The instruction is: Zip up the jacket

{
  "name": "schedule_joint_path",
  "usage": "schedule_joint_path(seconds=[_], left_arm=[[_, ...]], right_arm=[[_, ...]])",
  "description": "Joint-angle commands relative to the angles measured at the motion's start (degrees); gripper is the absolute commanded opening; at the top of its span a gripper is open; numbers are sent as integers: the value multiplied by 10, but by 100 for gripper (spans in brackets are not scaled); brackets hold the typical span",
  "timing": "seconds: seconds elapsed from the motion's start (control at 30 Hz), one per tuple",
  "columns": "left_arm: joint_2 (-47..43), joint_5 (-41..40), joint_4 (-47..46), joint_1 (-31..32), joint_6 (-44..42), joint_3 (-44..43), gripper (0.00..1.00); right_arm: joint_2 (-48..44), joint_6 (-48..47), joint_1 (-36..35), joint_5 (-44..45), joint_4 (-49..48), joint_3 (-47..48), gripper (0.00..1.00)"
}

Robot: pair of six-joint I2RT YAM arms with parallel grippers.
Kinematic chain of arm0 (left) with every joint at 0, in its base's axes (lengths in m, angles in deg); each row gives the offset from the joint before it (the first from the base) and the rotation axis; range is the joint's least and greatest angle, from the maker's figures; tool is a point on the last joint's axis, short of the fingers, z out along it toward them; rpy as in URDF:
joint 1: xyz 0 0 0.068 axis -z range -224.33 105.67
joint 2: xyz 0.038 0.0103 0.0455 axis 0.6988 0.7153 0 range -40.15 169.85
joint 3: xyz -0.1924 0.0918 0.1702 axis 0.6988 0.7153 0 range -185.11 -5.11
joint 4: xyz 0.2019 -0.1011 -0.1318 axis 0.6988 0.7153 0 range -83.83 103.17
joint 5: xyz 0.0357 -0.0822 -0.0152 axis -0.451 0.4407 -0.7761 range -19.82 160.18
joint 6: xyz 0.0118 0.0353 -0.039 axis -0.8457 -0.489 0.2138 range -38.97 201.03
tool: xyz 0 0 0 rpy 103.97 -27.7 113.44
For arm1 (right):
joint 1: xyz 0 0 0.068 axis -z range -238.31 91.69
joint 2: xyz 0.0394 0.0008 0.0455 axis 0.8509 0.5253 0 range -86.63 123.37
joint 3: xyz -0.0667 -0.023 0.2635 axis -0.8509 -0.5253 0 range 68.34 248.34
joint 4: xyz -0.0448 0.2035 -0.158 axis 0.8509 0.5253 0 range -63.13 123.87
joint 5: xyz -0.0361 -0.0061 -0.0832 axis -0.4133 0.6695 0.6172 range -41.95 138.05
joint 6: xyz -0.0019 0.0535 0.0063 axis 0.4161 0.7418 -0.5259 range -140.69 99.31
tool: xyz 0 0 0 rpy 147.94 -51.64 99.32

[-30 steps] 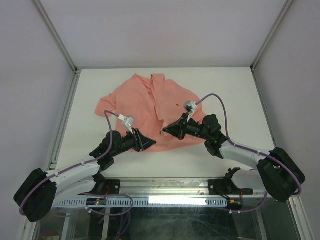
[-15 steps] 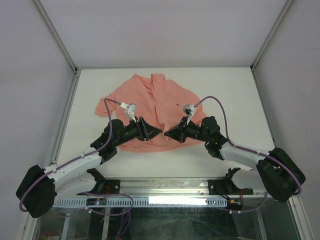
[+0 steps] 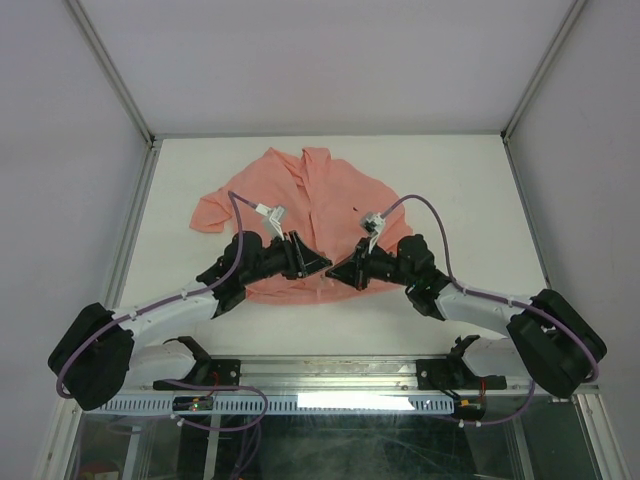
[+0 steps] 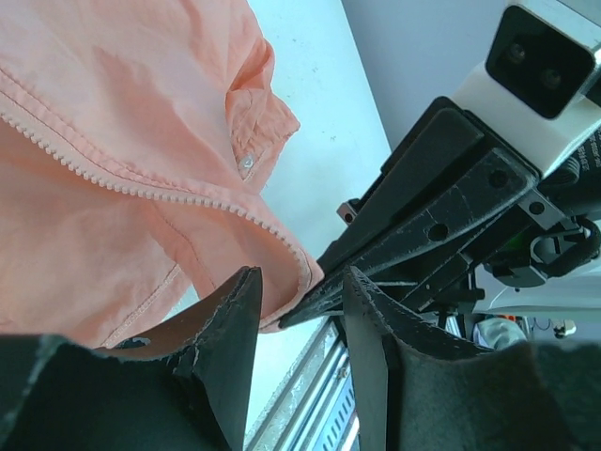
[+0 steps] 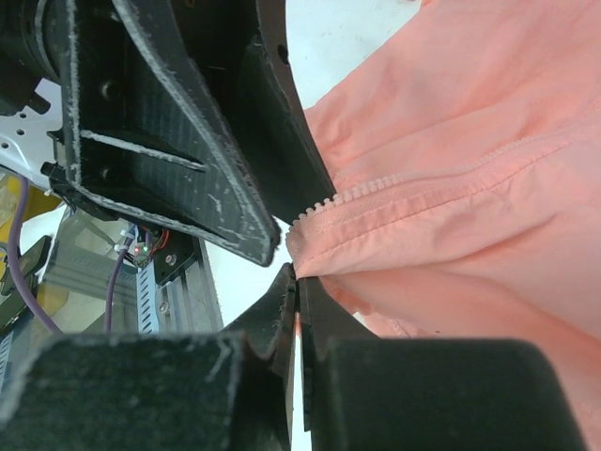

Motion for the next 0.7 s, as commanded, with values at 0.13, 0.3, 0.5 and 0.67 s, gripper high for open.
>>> schedule_joint_path(seconds=[0.13,0.3,0.5,0.67], left_arm=[[30,30,-50,-1,26,-26,33],[30,39,-64,0,45,-20,11],[20,45,-82,-1,60,-9,0],[10,44,-91,-1,78,-1,0]], right_arm=[[2,-7,-10,-2,-23,17,0],[3,-7,-10,-2,-25,15,0],[5,-61,-10,-24,-59,0,17],[7,-59,-10,-14,-72,-10,29]])
